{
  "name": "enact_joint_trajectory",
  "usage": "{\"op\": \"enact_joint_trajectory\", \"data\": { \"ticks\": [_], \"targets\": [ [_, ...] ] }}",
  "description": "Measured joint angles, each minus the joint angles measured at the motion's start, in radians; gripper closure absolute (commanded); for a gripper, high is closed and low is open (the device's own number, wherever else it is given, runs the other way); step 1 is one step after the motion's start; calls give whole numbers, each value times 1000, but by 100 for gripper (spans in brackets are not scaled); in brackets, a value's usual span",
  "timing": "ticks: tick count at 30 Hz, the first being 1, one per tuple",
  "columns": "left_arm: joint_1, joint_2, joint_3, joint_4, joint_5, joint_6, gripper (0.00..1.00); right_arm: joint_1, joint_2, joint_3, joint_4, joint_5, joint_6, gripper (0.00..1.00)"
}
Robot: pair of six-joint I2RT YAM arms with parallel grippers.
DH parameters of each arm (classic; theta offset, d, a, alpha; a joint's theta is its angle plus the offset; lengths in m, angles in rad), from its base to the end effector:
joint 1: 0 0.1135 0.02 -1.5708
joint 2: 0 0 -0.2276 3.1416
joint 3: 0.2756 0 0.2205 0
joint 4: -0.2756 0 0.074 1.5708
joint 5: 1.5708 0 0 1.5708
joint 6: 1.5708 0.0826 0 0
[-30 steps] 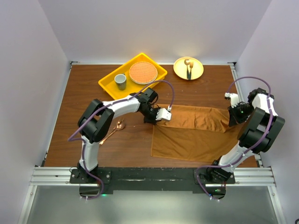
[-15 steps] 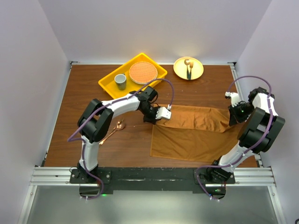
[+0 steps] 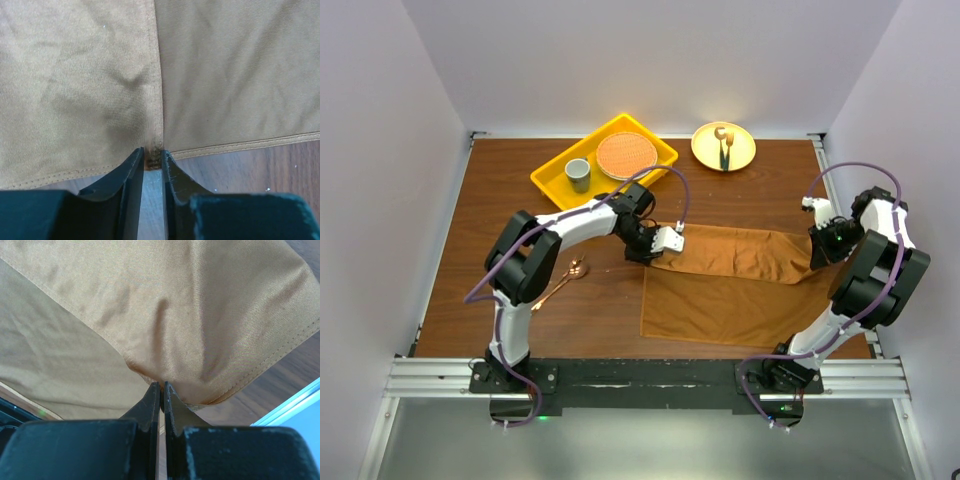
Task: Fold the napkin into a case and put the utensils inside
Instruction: Pick up the flattened napkin from the center of the board.
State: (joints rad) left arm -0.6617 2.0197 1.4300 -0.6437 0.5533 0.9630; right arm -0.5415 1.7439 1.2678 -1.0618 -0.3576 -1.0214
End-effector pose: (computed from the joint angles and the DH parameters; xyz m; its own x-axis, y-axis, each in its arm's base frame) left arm 0.2702 -0.2654 0.1143 0.1167 0.7944 -0.5961 0.9880 -0.1537 -0.0114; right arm 0.2551 -0.1197 0.1425 -0.8506 -0.4207 -0.3155 -0.4835 0.8616 0.1546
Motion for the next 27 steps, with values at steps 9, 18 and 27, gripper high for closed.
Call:
{"op": "enact_joint_trajectory", "data": {
  "ticks": [9,18,27],
  "targets": [
    [13,2,1,5,0,-3,85,0,0,0,0,0,0,100],
    [13,14,23,-4,6,-14,100,0,0,17,-18,-3,0,100],
    [-5,-167,-114,-37,71,-119,100,-11,-197,-56,-79,5,-77,100]
  ]
}}
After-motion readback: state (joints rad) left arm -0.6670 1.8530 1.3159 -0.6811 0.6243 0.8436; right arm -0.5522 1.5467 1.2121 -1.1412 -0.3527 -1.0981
